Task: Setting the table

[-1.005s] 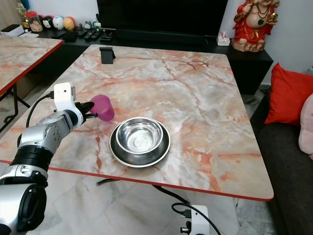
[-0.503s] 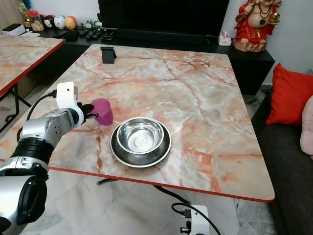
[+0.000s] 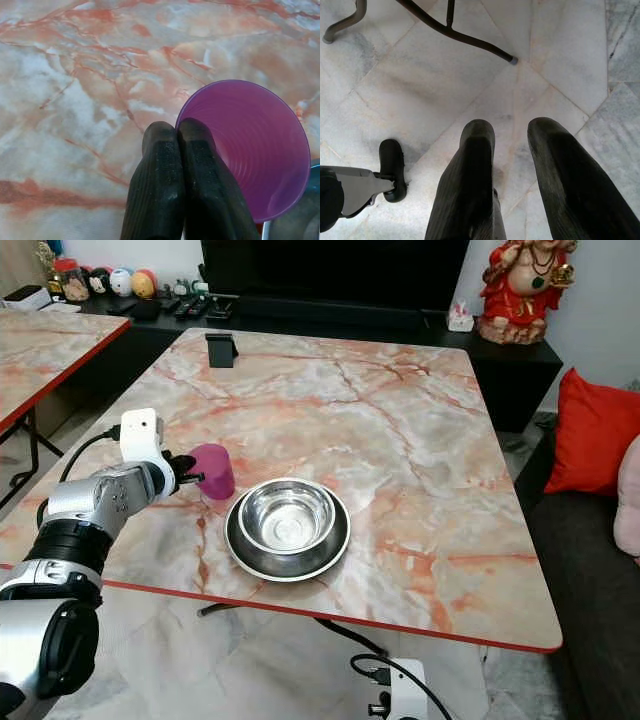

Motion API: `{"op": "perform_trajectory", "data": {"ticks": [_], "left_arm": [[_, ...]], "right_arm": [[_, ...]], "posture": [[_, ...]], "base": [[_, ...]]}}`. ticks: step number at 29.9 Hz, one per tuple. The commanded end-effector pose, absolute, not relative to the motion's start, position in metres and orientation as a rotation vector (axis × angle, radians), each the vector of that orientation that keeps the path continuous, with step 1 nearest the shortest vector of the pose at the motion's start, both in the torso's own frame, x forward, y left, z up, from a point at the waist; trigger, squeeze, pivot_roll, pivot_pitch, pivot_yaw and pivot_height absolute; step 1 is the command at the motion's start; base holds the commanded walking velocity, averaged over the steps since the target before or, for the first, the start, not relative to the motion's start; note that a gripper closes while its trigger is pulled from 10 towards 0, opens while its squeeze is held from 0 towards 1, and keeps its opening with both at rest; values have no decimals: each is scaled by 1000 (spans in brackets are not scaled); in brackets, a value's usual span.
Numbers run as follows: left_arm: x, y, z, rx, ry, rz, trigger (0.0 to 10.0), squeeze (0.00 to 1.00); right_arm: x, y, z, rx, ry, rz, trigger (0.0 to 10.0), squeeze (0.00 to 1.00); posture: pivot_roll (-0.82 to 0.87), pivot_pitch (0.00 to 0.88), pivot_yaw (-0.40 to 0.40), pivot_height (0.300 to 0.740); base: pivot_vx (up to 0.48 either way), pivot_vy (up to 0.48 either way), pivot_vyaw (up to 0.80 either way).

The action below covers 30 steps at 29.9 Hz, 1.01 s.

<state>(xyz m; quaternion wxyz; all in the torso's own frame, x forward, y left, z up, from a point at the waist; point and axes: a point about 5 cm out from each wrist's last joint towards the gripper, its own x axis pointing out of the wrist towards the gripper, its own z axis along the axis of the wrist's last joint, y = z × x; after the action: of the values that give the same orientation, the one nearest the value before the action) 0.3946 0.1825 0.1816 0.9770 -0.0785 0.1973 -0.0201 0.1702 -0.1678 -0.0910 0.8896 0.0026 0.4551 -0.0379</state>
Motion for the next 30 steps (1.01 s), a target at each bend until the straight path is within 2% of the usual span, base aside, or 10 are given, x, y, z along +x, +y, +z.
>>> {"op": "perform_trajectory", "data": {"ticks": [1, 30], "left_arm": [[394, 179, 185, -149, 401, -53, 10000, 0], [391, 182, 182, -123, 419, -43, 10000, 0]], "right_arm": [[170, -168, -91, 8, 949, -83, 10000, 0], [168, -168, -92, 11, 950, -85, 10000, 0]], "posture": [[34, 0, -28, 740], [31, 0, -16, 740]], "base": [[0, 0, 0], [0, 0, 0]]}}
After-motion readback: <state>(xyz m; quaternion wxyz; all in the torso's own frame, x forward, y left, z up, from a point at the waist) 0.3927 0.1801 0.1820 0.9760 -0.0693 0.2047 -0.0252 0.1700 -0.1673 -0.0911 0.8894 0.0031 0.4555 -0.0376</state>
